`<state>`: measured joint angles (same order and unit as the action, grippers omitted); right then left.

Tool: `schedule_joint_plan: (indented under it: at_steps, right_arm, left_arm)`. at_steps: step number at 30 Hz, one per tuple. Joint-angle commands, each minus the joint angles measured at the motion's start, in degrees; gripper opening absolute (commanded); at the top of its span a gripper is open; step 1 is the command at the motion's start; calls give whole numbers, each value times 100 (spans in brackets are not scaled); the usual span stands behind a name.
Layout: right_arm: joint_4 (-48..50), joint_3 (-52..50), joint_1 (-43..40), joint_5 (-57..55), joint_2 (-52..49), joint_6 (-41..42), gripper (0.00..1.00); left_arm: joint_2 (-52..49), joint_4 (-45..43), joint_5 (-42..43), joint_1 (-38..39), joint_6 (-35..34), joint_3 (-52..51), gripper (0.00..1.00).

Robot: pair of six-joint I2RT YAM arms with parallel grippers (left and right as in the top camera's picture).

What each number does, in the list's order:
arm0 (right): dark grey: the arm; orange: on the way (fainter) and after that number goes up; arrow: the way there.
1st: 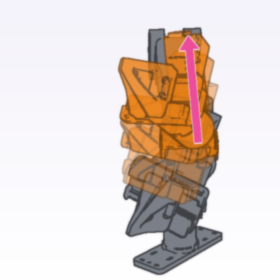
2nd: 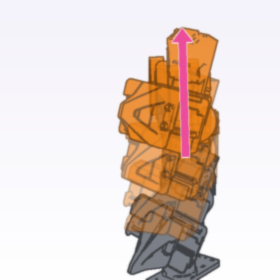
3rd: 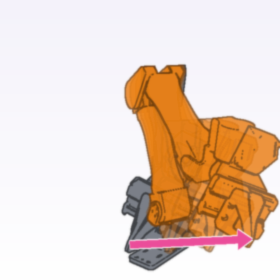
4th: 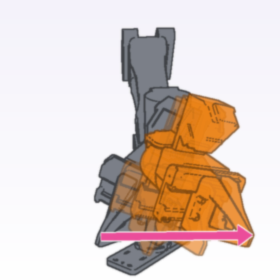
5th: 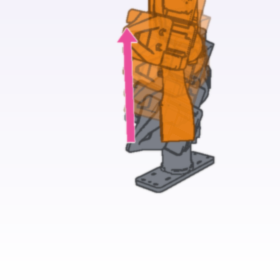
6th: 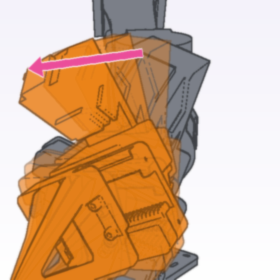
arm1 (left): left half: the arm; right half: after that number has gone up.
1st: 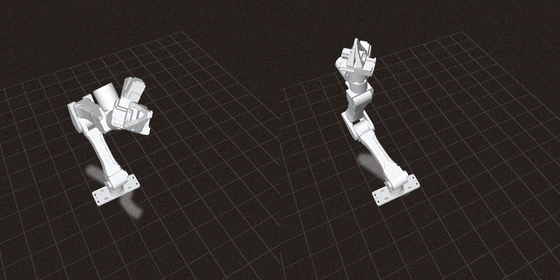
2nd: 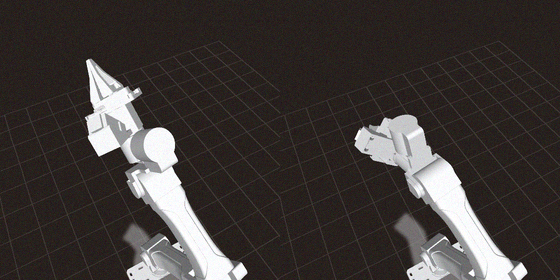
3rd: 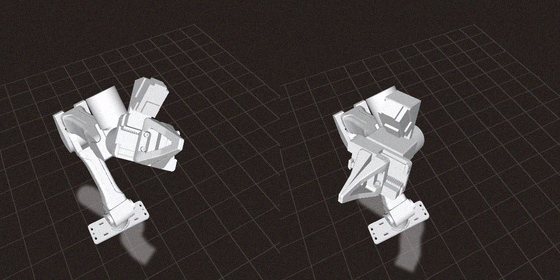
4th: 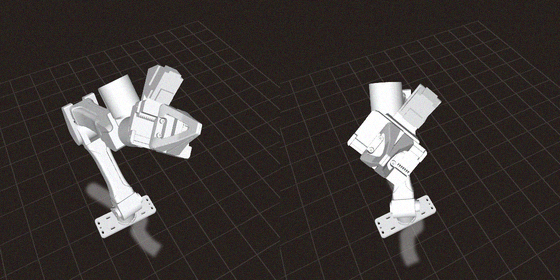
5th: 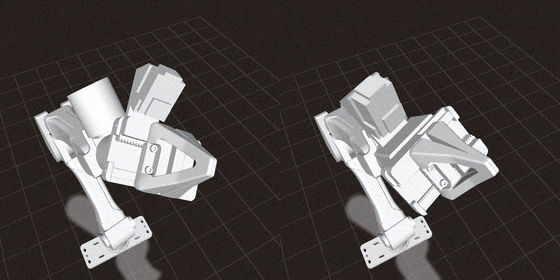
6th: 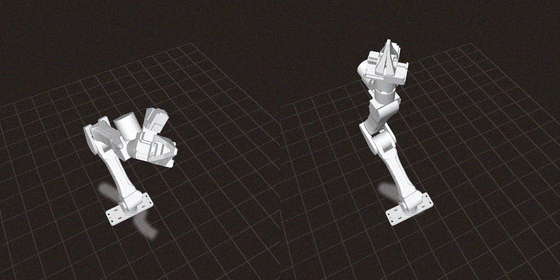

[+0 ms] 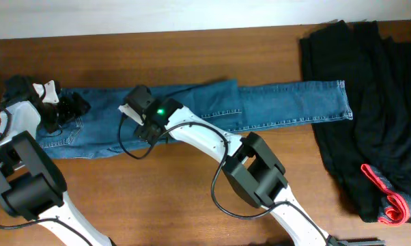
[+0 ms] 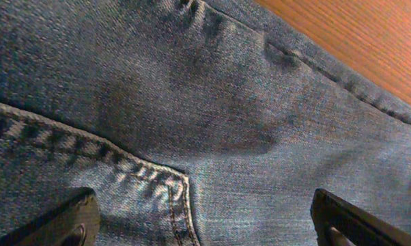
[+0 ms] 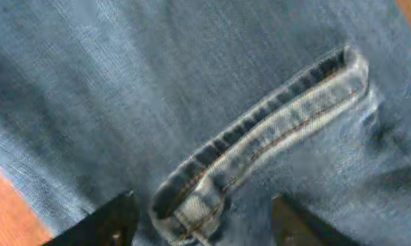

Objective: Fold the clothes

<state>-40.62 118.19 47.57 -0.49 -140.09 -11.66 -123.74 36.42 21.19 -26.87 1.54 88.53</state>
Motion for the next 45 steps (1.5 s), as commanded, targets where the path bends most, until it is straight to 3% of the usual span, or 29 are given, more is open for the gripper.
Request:
schedule_joint_plan:
  at_steps: [1,5,7,8,18,30,45]
  right_arm:
    - [9,31,-114,-197,-179,-9,43]
    - [-9,31,-186,-195,-181,9,24]
    - [-20,31,-203,-197,-181,9,6]
    - [-48,33,-223,-197,-181,11,4]
    - [-758,590,-527,-2124,575,514,4]
    - [-2424,754,-2549,-2116,1049,1569,4]
    - [-3080,754,-4411,-2103,1051,1843,4]
  left_arm:
    - [-365,138,-442,-164,20,-214,99]
    - [-365,136,-442,-164,20,-214,99]
    - [-365,136,-442,-164,20,-214,99]
    - [-365,136,-442,-164,20,-214,99]
    - [-365,140,-442,-164,20,-214,99]
    - [-365,181,-442,-164,20,-214,99]
    - [-365,245,-444,-164,20,-214,99]
